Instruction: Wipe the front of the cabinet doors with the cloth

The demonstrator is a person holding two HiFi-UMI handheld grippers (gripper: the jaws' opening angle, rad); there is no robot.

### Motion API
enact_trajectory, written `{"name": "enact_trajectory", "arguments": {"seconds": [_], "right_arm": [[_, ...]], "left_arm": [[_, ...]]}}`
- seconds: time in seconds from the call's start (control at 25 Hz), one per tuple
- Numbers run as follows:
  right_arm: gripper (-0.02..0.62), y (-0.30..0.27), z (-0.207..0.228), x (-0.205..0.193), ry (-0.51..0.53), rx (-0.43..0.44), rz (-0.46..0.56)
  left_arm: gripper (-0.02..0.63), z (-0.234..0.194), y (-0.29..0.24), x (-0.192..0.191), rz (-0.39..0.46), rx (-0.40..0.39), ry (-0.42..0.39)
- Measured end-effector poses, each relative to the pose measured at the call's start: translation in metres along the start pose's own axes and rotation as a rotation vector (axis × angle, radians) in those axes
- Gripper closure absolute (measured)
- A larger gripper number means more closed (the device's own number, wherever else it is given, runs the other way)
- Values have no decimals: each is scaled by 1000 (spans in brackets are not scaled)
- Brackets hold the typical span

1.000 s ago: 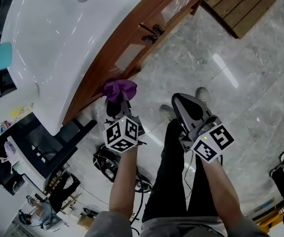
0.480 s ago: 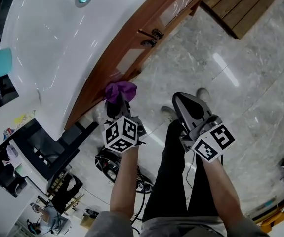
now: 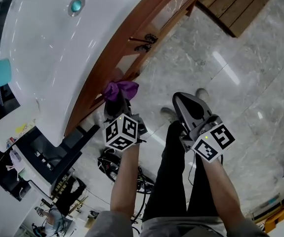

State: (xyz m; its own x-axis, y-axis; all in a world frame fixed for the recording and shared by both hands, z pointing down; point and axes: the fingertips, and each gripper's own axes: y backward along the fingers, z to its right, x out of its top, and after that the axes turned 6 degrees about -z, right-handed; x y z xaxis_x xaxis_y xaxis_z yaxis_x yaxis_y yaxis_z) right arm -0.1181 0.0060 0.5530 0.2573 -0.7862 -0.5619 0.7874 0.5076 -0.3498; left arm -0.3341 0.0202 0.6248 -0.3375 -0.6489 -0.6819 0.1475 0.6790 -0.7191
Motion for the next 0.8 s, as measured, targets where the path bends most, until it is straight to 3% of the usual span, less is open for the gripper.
{"name": "enact_trajectory", "arguments": {"seconds": [0.8], "right_arm": [[586,7,23,18,-21,-41,41]], "left_arm": [[468,36,-20,8,-32,-61,-24]]}}
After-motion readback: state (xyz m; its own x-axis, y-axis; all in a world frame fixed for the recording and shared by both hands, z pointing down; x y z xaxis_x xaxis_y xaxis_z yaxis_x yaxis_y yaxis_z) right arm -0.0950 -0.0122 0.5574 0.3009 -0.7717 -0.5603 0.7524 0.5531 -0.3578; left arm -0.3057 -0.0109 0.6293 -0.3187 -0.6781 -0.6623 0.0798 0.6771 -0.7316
